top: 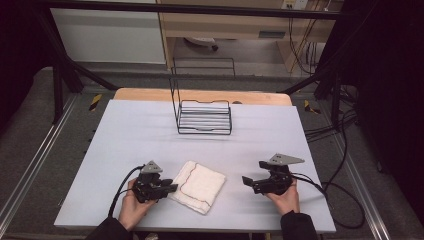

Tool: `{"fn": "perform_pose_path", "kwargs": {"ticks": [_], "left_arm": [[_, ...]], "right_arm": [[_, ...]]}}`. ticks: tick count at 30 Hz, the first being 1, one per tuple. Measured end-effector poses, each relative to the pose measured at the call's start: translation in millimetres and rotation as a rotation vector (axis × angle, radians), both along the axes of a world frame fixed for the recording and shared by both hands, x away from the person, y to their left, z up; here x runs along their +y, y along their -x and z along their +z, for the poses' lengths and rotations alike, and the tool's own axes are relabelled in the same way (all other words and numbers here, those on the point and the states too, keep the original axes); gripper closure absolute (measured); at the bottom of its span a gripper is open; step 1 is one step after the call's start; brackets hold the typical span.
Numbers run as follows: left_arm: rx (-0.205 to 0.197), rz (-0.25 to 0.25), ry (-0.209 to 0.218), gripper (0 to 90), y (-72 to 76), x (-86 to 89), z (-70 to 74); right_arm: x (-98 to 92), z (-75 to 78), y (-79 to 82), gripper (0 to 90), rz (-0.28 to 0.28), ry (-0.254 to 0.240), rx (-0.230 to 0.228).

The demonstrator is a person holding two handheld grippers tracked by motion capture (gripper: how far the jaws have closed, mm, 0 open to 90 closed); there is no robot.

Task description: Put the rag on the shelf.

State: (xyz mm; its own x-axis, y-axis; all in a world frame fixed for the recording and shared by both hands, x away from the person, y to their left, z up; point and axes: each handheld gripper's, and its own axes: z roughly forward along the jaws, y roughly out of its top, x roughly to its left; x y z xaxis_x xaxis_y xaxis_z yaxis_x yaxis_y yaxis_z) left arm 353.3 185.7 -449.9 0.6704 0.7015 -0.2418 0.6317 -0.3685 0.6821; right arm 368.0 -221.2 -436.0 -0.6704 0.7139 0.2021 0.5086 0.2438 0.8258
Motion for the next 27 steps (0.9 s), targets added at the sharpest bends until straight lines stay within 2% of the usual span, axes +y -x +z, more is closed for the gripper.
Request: {"fn": "perform_pose_path", "kwargs": {"ticks": [3,5,7,9,12,13,17,18,20,23,24,27], "left_arm": [[0.002,0.004,-0.006,67.2,0.8,-0.7,0.2],[0.002,0.004,-0.009,69.2,2.0,-1.8,0.3],[0.015,0.000,0.002,71.6,1.9,-1.7,0.0],[0.024,-0.002,0.011,74.9,1.7,-1.2,-0.3],[0.021,-0.004,0.004,76.9,2.5,-2.2,0.2],[0.020,-0.004,0.002,77.4,3.1,-2.8,0.4],[0.017,0.003,-0.005,78.8,3.9,-4.0,1.0],[0.017,0.004,-0.005,78.8,4.1,-4.2,1.1],[0.013,0.005,-0.010,79.9,4.6,-4.5,1.5],[0.003,0.008,-0.019,80.3,5.7,-5.9,2.0],[0.003,0.009,-0.020,80.6,6.0,-6.3,2.2],[0.004,0.009,-0.022,80.7,6.1,-6.1,2.6]], "right_arm": [[7.4,0.7,-0.3,7.8,0.006,0.002,0.000],[20.6,0.6,-2.4,10.1,0.014,0.002,0.014],[24.9,0.3,-3.9,10.7,0.020,0.003,0.021],[37.4,-0.7,-6.8,14.1,0.033,0.022,0.030],[45.3,-1.7,-8.0,17.2,0.035,0.044,0.036],[52.0,-3.4,-9.1,22.6,0.046,0.048,0.048],[64.8,-6.7,-11.1,33.0,0.073,0.079,0.058],[64.8,-6.7,-11.1,33.0,0.073,0.079,0.058],[72.7,-9.2,-11.9,40.9,0.068,0.076,0.063],[77.4,-10.6,-12.4,45.5,0.057,0.077,0.065],[82.5,-13.3,-13.6,49.3,0.049,0.072,0.078],[85.0,-17.0,-16.1,53.3,0.047,0.062,0.102]]}}
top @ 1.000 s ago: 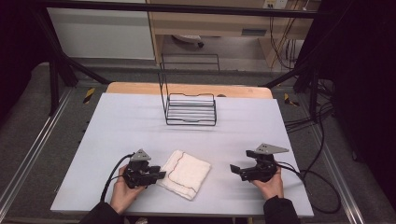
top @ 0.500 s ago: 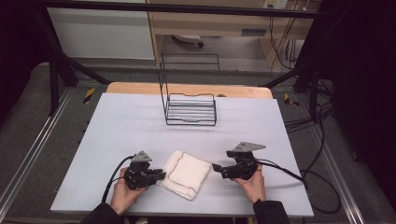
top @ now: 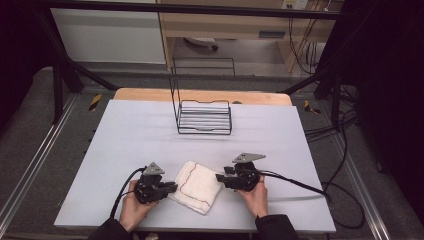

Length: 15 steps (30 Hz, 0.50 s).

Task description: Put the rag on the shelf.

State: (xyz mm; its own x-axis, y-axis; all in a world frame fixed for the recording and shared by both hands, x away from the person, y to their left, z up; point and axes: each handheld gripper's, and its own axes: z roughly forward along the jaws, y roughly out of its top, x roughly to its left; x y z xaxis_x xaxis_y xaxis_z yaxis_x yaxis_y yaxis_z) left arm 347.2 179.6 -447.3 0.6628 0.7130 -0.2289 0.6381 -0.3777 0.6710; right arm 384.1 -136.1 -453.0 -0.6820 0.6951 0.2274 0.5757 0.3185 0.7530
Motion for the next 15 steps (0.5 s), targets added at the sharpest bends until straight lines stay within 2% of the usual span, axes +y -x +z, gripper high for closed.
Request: {"fn": "perform_pose_path", "kwargs": {"ticks": [3,4,6,7,9,11,13,14,15], "left_arm": [[0.002,-0.001,0.001,80.8,-0.4,0.6,0.1],[0.003,0.000,0.001,80.8,-0.4,0.5,0.1],[0.004,0.003,0.001,80.9,-0.2,0.6,0.3],[0.005,0.004,0.002,80.9,-0.1,0.6,0.4],[0.005,0.006,-0.001,81.2,0.2,0.6,0.9],[0.003,0.006,-0.003,81.5,0.7,0.5,1.6],[0.003,0.009,-0.004,81.6,1.8,0.6,2.4],[0.004,0.009,-0.007,81.6,3.3,0.6,3.1],[0.001,0.008,-0.013,81.6,5.0,0.7,3.9]], "right_arm": [[1.3,-2.8,-0.3,62.5,0.009,0.006,0.031],[1.3,-2.8,-0.3,62.5,0.009,0.006,0.031],[2.1,-3.4,-0.3,70.5,0.022,-0.011,0.059],[2.1,-3.4,-0.3,70.5,0.022,-0.011,0.059],[2.1,-2.8,-0.3,78.0,0.031,-0.011,0.061],[2.3,0.1,-0.6,82.4,0.038,0.000,0.052],[7.2,3.1,-0.7,83.2,0.044,0.034,0.025],[9.9,4.3,-1.4,83.4,0.045,0.046,-0.002],[9.9,4.3,-1.4,83.4,0.045,0.046,-0.002]]}}
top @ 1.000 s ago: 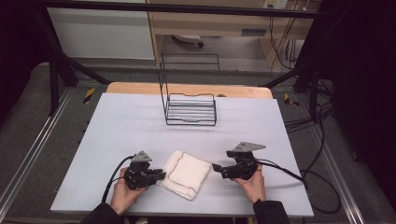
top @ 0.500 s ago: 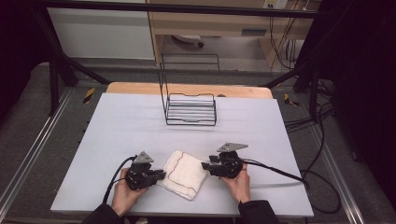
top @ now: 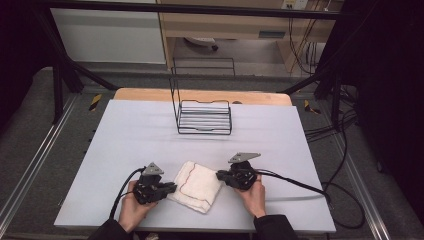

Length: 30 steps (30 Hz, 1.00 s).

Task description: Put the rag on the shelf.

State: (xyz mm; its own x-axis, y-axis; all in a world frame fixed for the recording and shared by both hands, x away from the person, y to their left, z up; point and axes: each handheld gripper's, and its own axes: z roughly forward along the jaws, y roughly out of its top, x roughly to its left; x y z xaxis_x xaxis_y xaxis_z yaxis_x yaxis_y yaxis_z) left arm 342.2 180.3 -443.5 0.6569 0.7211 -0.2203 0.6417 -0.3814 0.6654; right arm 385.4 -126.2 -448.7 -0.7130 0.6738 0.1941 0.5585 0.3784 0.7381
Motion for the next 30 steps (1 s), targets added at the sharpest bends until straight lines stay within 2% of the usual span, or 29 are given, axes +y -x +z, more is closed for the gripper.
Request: {"fn": "perform_pose_path", "kwargs": {"ticks": [2,5,6,9,10,11,13,15,16,17,19,20,22,23,25,26,30], "left_arm": [[-0.005,0.001,-0.002,81.6,3.7,-0.2,1.1],[-0.017,0.006,0.004,80.9,6.4,-0.3,1.9],[-0.021,0.006,0.007,80.2,6.2,-0.1,2.1],[-0.041,0.005,0.007,74.9,3.8,2.0,4.9],[-0.056,0.013,0.006,66.0,2.1,3.1,6.9],[-0.070,0.020,0.014,66.0,-0.2,4.3,9.2],[-0.084,0.026,0.024,57.6,-7.0,7.5,14.6],[-0.104,0.036,0.007,48.7,-15.6,9.8,19.4],[-0.106,0.037,0.003,43.4,-20.6,11.0,21.6],[-0.110,0.037,0.005,43.4,-25.4,12.2,23.3],[-0.108,0.045,0.010,38.1,-34.5,11.5,24.9],[-0.106,0.043,0.007,38.1,-38.9,10.3,25.0],[-0.094,0.044,-0.001,34.6,-46.7,5.9,23.7],[-0.089,0.043,-0.006,31.2,-50.4,3.1,22.7],[-0.088,0.044,-0.019,29.2,-57.2,-3.0,19.8],[-0.086,0.045,-0.025,26.3,-60.2,-5.8,18.0],[-0.088,0.053,-0.041,25.8,-70.2,-14.5,12.9]], "right_arm": [[4.8,1.5,-3.3,83.5,-0.006,-0.003,-0.023],[8.9,-2.3,-11.1,82.9,-0.018,-0.013,-0.026],[9.8,-4.4,-12.3,82.5,-0.020,-0.010,-0.014],[9.2,-4.2,-11.8,78.8,-0.016,-0.009,-0.029],[7.3,-1.6,-10.6,71.3,-0.022,-0.010,-0.050],[7.3,-1.6,-10.6,71.3,-0.022,-0.010,-0.050],[5.7,2.0,-9.5,58.3,-0.020,-0.019,-0.064],[3.1,6.2,-7.6,50.9,-0.025,-0.029,-0.075],[-0.5,9.3,-5.6,40.0,-0.032,-0.054,-0.080],[-0.5,9.3,-5.6,40.0,-0.032,-0.054,-0.080],[-7.6,11.8,-3.3,27.6,-0.044,-0.058,-0.092],[-7.6,11.8,-3.3,27.6,-0.044,-0.058,-0.092],[-11.6,12.7,-2.3,21.5,-0.053,-0.045,-0.092],[-16.1,12.6,-1.2,16.9,-0.058,-0.051,-0.093],[-18.5,12.5,-0.6,15.4,-0.062,-0.059,-0.086],[-23.5,12.6,0.8,10.8,-0.064,-0.062,-0.083],[-30.0,13.5,4.8,6.6,-0.064,-0.049,-0.087]]}}
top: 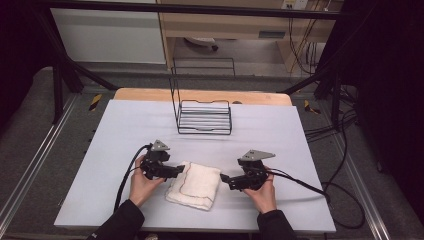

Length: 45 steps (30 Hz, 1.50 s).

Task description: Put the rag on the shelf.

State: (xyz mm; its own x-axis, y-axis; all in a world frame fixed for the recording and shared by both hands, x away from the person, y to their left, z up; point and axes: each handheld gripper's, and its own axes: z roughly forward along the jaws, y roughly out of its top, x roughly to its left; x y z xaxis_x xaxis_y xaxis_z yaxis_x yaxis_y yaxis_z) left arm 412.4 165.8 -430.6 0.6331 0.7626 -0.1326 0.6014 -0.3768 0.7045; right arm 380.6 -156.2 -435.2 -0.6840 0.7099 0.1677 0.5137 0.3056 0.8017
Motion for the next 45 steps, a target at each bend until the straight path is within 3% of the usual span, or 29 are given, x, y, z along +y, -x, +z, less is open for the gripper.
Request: {"fn": "perform_pose_path", "kwargs": {"ticks": [3,11,30,36,45], "left_arm": [[0.021,-0.004,0.014,34.4,-6.8,-3.1,-2.2],[0.043,-0.006,-0.013,51.6,-10.1,-13.3,-9.2],[0.073,-0.013,0.005,72.0,-6.9,-20.7,-14.1],[0.044,-0.016,-0.024,76.2,-2.8,-25.3,-13.1],[0.010,-0.048,-0.016,76.3,-2.1,-22.3,-16.2]], "right_arm": [[-5.8,-0.6,3.1,5.2,-0.002,-0.007,0.002],[-8.0,-1.3,2.3,3.9,-0.014,-0.013,0.019],[-4.9,-4.8,0.9,4.5,-0.010,-0.027,0.025],[-0.3,-6.4,-2.9,7.9,-0.023,-0.048,0.027],[7.7,-13.6,-11.9,23.1,-0.039,-0.091,0.048]]}}
